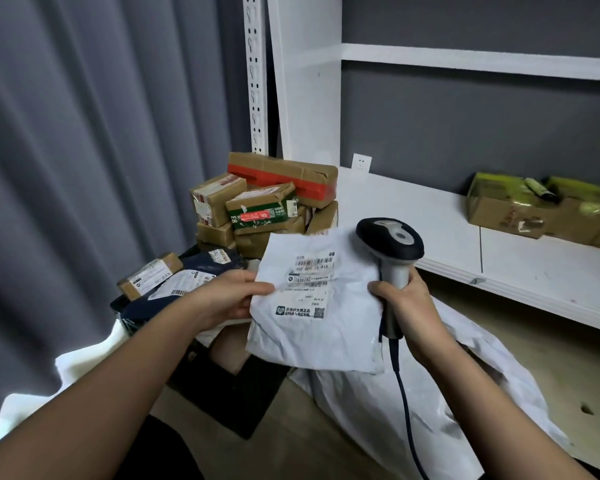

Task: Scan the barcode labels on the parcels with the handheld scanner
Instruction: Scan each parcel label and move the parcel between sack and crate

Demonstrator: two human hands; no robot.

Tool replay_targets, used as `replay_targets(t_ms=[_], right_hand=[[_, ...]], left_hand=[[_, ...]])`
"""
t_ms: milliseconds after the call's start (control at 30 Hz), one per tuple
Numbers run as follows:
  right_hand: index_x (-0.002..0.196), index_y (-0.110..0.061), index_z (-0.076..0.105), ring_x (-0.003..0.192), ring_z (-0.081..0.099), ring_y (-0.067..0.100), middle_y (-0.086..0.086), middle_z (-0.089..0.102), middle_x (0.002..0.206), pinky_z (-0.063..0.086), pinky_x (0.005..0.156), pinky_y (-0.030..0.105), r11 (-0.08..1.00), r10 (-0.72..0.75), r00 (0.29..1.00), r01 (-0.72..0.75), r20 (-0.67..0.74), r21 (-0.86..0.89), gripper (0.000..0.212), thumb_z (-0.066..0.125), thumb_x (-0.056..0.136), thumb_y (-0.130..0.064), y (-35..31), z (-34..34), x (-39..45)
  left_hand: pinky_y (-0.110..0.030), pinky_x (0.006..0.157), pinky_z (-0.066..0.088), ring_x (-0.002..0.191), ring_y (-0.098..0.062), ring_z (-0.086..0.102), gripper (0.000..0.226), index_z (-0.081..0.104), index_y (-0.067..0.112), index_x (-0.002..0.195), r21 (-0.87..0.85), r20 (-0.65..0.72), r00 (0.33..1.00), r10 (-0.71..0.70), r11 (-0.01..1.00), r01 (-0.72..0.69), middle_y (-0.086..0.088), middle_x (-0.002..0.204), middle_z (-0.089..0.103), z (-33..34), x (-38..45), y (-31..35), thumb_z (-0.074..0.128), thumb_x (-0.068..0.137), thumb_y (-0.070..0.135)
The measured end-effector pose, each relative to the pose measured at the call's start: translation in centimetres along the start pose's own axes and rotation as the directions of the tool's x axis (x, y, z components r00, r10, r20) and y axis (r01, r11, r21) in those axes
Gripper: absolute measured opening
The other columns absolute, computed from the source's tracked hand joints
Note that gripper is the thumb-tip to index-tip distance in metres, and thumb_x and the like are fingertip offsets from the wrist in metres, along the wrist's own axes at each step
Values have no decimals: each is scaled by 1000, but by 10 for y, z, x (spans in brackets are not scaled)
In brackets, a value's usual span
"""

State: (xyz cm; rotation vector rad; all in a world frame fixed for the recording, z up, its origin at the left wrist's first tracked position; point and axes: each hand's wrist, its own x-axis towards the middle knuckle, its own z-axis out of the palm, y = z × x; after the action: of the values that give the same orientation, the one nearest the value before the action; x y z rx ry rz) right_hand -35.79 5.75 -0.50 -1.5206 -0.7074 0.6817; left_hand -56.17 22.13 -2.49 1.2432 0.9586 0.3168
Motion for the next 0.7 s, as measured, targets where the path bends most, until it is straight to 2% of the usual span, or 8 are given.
replay_targets(t_ms=[33,100,167,233,367,467,567,700], right_hand=[[94,-26,54,50,54,5,1,61,75,43,43,19,1000,-27,999,27,-25,-13,25,62,89,-3,2,0,-1],[95,-24,52,44,53,4,3,60,71,38,39,17,995,-101,990,98,-95,-34,22,63,90,-6,4,0,-3],[94,-24,52,46,55,10,6,61,69,39,42,18,989,-150,978,148,-146,-23,21,63,90,-6,5,0,-4],[90,-22,51,44,48,13,7,53,61,37,40,19,989,-149,979,151,-141,3,19,61,90,-6,1,2,-8],[84,-15,48,39,35,13,4,43,52,28,37,17,993,-104,991,99,81,63,17,60,93,-7,-4,12,-21],[77,-11,46,39,35,14,1,44,49,29,39,19,993,-79,974,58,211,106,22,62,93,-11,-1,25,-30],[85,-9,56,39,35,15,2,43,49,33,42,22,988,-48,963,6,266,156,18,64,79,-24,1,35,-35],[89,-7,54,40,35,15,2,43,50,33,43,22,988,-32,958,-14,284,156,26,62,76,-28,3,40,-34]], left_hand=[[-32,83,55,92,-19,67,20,66,10,110,22,-18,999,38,999,-37,-7,105,72,1,2,0,59,92,8],[-32,79,54,92,-21,67,17,66,12,104,-6,-115,985,127,992,-129,-7,105,71,2,5,0,57,93,4],[-31,76,53,86,-19,66,16,65,14,98,-23,-262,941,213,974,-227,-6,102,69,2,8,-1,55,93,2],[-32,80,53,88,-20,64,17,65,10,103,-10,-374,886,275,954,-300,-8,107,68,3,12,-3,55,93,0],[-16,67,54,90,-19,63,23,62,4,115,16,-476,803,358,917,-399,-6,105,66,9,16,-6,54,94,0],[-24,72,52,93,-21,66,21,64,6,113,38,-538,756,373,907,-420,-7,106,69,11,20,-7,55,94,3],[-19,67,53,88,-18,67,22,63,6,114,-25,-575,739,351,895,-445,-7,105,68,15,22,-7,55,94,3],[-11,59,52,80,-9,64,24,62,5,117,-95,-590,737,328,879,-467,-8,110,68,22,20,-3,53,95,2]])
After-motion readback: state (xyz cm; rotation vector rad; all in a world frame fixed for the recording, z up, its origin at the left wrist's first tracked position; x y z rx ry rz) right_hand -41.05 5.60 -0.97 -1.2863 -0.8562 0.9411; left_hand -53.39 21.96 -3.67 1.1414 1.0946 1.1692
